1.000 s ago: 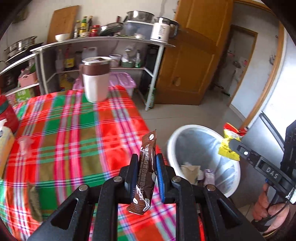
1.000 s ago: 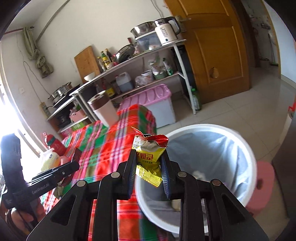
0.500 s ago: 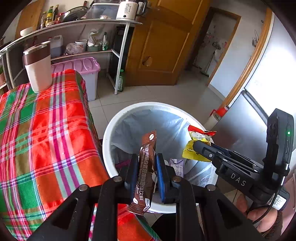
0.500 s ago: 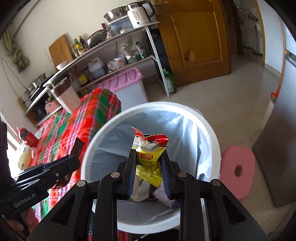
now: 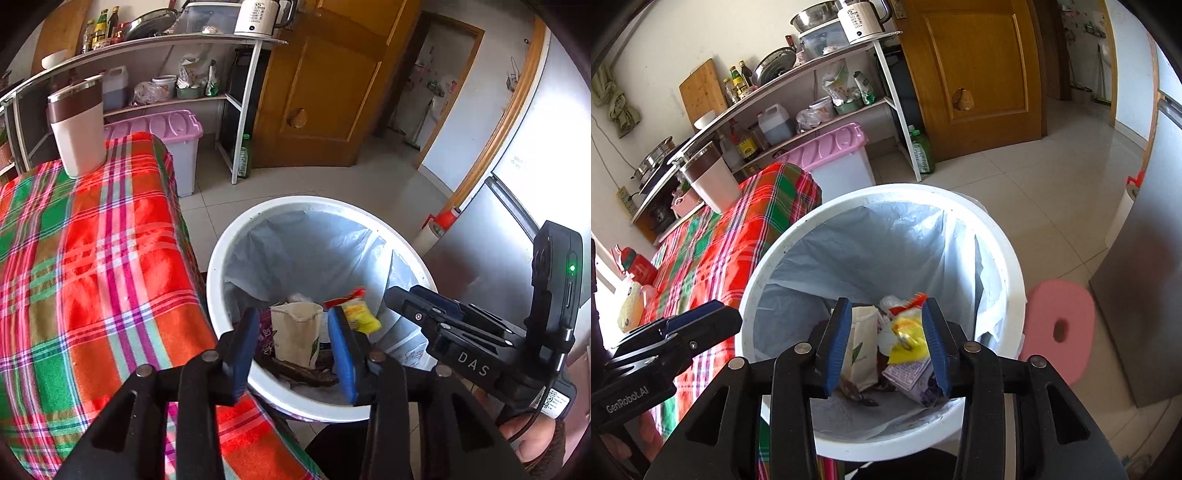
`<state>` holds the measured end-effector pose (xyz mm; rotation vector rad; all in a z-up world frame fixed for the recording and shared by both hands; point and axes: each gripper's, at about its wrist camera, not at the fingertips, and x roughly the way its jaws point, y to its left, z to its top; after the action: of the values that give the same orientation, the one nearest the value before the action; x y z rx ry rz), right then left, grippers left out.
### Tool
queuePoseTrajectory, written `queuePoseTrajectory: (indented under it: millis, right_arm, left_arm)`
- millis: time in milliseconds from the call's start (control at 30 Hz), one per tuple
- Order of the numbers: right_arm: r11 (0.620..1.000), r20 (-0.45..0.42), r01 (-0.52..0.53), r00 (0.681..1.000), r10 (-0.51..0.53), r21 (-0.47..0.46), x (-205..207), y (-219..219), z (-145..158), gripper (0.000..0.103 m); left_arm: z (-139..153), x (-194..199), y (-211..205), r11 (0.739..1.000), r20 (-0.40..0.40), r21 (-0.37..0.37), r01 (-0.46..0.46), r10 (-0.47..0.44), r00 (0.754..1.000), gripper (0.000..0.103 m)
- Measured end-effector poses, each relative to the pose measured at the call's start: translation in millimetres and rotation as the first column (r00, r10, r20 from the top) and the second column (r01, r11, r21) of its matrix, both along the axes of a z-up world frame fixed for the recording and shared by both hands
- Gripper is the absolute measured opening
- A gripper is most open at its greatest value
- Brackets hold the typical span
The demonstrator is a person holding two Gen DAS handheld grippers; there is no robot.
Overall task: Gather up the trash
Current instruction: 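Open both tools to drop the wrapper and snack bag into the bin, then move both open tools back over the table toward the white receipt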
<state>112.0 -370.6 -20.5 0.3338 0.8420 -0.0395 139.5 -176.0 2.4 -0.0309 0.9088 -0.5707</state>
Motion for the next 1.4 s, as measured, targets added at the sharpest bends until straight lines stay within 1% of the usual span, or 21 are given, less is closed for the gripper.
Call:
queuePoseTrajectory:
  millis: [33,67,133,267,333,433,533,667,800,833,933,1133,1233,1367,1400]
  right_arm:
    - [1.000,0.005,-0.003,1.000,0.003,-0.001,-1,2,2,0.041]
    - [1.000,0.010,-0.005,1.000,0.005,0.000,-2,4,3,0.041]
    - [1.000,0.020,-0.010,1.000,0.010,0.003,-4,9,7,0.041]
    - [1.000,0.050,-0.023,0.998,0.022,0.018,-11,21,14,0.041]
    - [0.999,0.065,-0.029,0.998,0.027,0.022,-13,28,18,0.041]
    - [0.998,0.087,-0.049,0.995,0.046,0.034,-17,41,23,0.041]
    - [0.996,0.112,-0.082,0.991,0.078,0.036,-18,58,28,0.044]
    - [0.990,0.124,-0.134,0.984,0.129,0.033,-17,84,31,0.046]
    - [0.983,0.128,-0.182,0.976,0.177,0.033,-13,110,31,0.046]
    - [0.982,0.128,-0.188,0.975,0.182,0.034,-12,114,31,0.046]
    - [0.976,0.128,-0.216,0.969,0.209,0.038,-10,130,30,0.046]
    - [0.960,0.121,-0.280,0.954,0.275,0.027,-2,164,28,0.046]
    - [0.951,0.117,-0.308,0.946,0.303,0.025,2,180,27,0.046]
    - [0.937,0.106,-0.351,0.932,0.348,0.008,8,203,25,0.046]
    - [0.934,0.105,-0.358,0.929,0.356,0.006,9,207,25,0.046]
  left_arm:
    - [1,-1,4,1.000,0.006,-0.002,-0.003,0.003,1.000,0.047]
    - [2,-2,9,1.000,0.008,-0.009,-0.009,0.009,1.000,0.048]
    - [5,-5,18,1.000,0.011,-0.024,-0.016,0.016,1.000,0.049]
    - [8,-11,40,0.998,0.028,-0.020,-0.056,0.056,0.998,0.050]
    - [9,-13,54,0.996,0.027,-0.034,-0.082,0.083,0.996,0.051]
    - [11,-19,74,0.992,0.047,-0.020,-0.125,0.126,0.991,0.053]
    - [12,-24,99,0.984,0.059,-0.020,-0.176,0.177,0.982,0.055]
    - [9,-28,137,0.962,0.073,-0.001,-0.273,0.273,0.959,0.057]
    - [6,-35,175,0.932,0.093,0.024,-0.363,0.359,0.929,0.058]
    - [5,-36,184,0.922,0.094,0.026,-0.385,0.382,0.920,0.058]
    - [2,-42,208,0.885,0.133,0.072,-0.461,0.449,0.883,0.060]
    - [-12,-44,252,0.830,0.103,0.084,-0.551,0.543,0.834,0.062]
    - [-18,-45,267,0.815,0.100,0.095,-0.572,0.564,0.820,0.063]
    - [-26,-44,281,0.807,0.084,0.109,-0.581,0.575,0.814,0.063]
    - [-27,-43,283,0.808,0.083,0.115,-0.578,0.572,0.816,0.063]
